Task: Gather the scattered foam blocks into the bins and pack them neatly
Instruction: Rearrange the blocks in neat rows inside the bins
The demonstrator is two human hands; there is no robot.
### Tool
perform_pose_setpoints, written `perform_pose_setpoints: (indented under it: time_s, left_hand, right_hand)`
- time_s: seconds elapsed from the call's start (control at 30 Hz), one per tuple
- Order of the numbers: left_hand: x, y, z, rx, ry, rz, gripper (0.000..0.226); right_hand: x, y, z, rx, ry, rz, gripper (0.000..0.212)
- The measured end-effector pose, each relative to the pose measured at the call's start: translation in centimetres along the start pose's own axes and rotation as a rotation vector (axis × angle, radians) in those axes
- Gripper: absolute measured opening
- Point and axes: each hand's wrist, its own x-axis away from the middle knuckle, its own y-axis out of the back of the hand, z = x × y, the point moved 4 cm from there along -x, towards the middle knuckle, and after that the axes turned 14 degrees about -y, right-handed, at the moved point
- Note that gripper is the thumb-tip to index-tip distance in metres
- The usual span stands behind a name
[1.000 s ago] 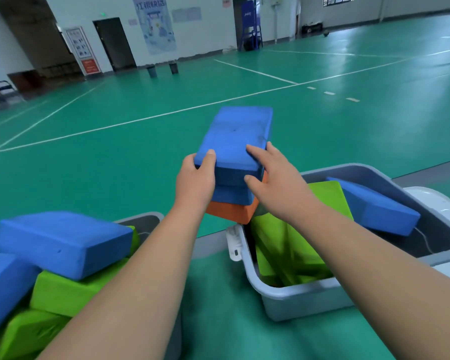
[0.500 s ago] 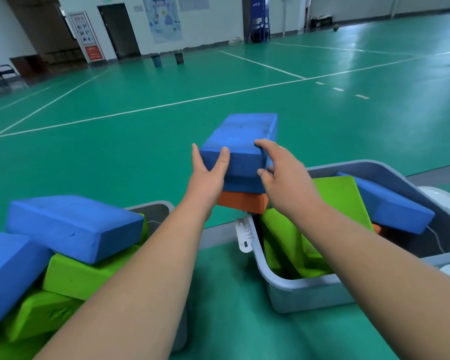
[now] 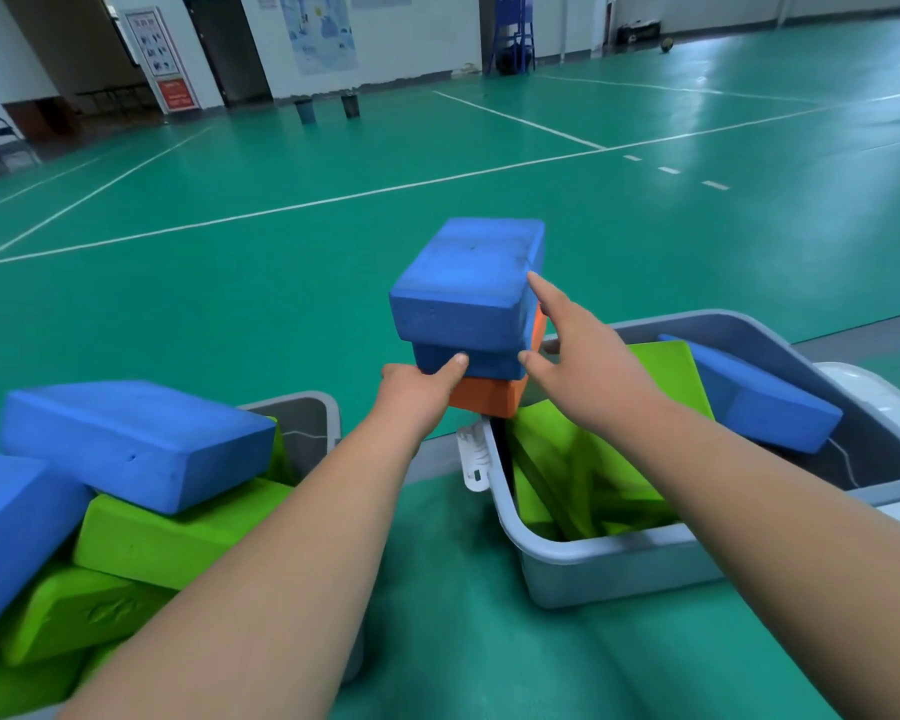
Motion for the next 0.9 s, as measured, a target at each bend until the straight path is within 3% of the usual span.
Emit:
perform_pose_setpoints:
  time_s: [0.17,0.3,0.53,0.7,0.8,0.9]
  left_hand:
    - [1.7,-4.6,0.0,-0.118,0.137,0.432,0.043]
    - [2.8,-8.8,-1.7,-0.208,0.004,0.669,0.042]
    - [4.1,-14.3,-3.3,-0.428,-0.093,0.706,0.050]
    - [5.2,-18.2,-1.8,-0.170,0.071,0.725,0.052]
    - [4.9,-18.8,-1.8,0.019,0.183,0.680,0.042]
    - [4.7,-18.5,-2.6,0.132,0.225,0.615,0.038]
  right_hand:
    - [0.3,0.5,-2.0,0.215,-0.024,0.122,0.053]
    - [0.9,1.9,-5.3,0.366,-0.090,0.177,0.035]
    - [1.4,5.6,-10.5,0.548,-0.285,0.217,0.044]
    - [3.6,6.5,-13.8,0.663,-0.398,0.315,0.047]
    - [4.7,6.6,-15.0,0.606,-0.412,0.398,0.055]
    - [4.8,7.1,-15.2,0.533,-0.361,0.373,0.056]
